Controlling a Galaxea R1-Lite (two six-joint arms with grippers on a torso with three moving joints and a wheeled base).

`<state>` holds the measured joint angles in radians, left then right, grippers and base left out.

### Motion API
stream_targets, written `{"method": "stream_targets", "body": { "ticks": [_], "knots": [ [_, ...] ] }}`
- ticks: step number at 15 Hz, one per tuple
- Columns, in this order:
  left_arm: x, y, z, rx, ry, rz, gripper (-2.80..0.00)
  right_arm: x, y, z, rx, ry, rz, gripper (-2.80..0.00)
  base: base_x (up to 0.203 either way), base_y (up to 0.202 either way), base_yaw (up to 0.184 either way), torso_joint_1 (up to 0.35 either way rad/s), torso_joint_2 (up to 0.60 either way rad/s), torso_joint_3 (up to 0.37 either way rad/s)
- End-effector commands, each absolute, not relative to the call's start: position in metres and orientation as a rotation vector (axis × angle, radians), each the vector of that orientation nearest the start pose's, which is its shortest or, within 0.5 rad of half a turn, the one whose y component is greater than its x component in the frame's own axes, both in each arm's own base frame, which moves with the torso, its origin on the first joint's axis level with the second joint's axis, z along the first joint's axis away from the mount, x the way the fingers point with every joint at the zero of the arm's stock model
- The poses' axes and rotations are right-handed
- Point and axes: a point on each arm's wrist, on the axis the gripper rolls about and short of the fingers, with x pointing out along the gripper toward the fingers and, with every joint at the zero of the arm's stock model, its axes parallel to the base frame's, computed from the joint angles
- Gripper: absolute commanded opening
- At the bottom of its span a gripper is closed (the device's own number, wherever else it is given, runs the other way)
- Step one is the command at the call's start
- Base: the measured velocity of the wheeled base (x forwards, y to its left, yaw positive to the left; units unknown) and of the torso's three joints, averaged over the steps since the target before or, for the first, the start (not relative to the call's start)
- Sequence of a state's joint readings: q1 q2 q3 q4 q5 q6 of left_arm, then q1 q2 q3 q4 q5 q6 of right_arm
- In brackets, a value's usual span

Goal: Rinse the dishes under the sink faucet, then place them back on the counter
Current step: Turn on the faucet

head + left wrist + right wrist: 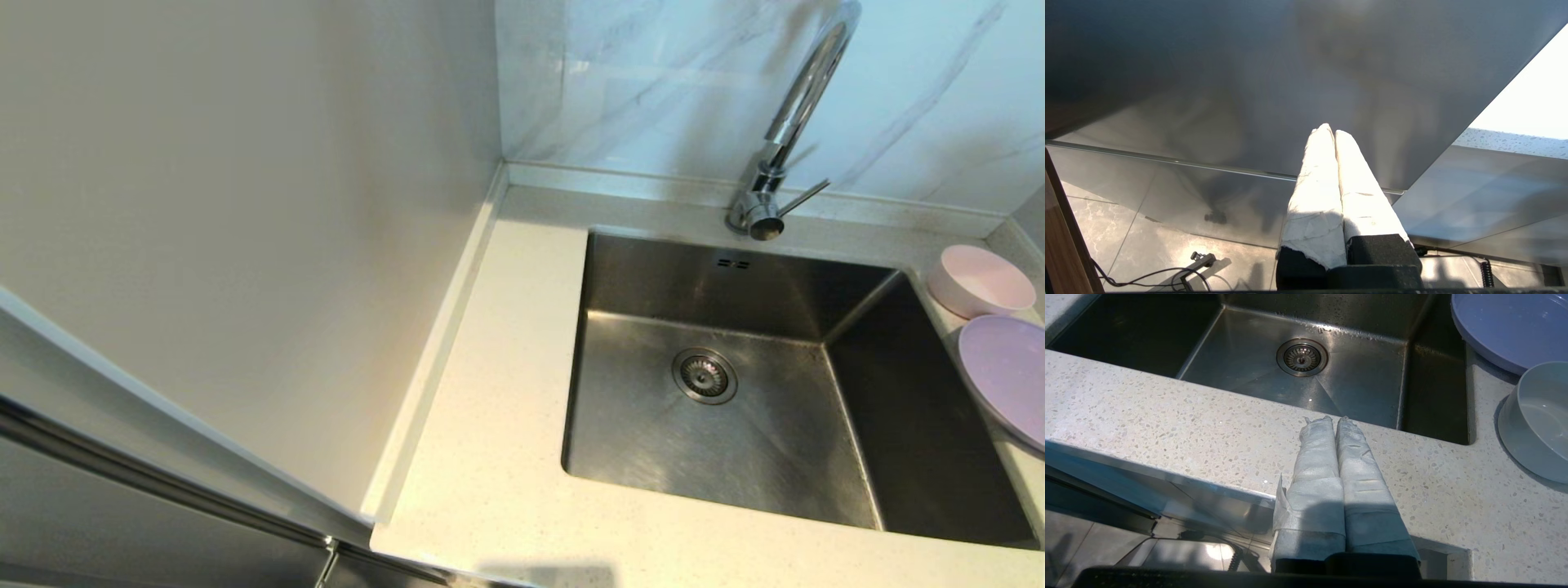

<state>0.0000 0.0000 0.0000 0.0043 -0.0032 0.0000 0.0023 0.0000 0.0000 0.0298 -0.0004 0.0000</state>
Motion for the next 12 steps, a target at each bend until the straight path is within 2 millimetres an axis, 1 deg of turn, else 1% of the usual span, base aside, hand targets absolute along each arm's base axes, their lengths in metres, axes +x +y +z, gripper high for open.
{"method": "stream_targets", "body": {
  "ticks": [1,12],
  "knots": [
    [-0.0228,-0.0001,0.075,0.0,0.005,-0.003,-2.8,-0.0222,-0.0001,0.0702,0.0,0.04,0.003,-2.8,0.0,0.0,0.0,0.0,0.0,0.0],
    [-0.0228,-0.0001,0.075,0.0,0.005,-0.003,-2.8,-0.0222,-0.0001,0.0703,0.0,0.04,0.003,-2.8,0.0,0.0,0.0,0.0,0.0,0.0]
  ]
}}
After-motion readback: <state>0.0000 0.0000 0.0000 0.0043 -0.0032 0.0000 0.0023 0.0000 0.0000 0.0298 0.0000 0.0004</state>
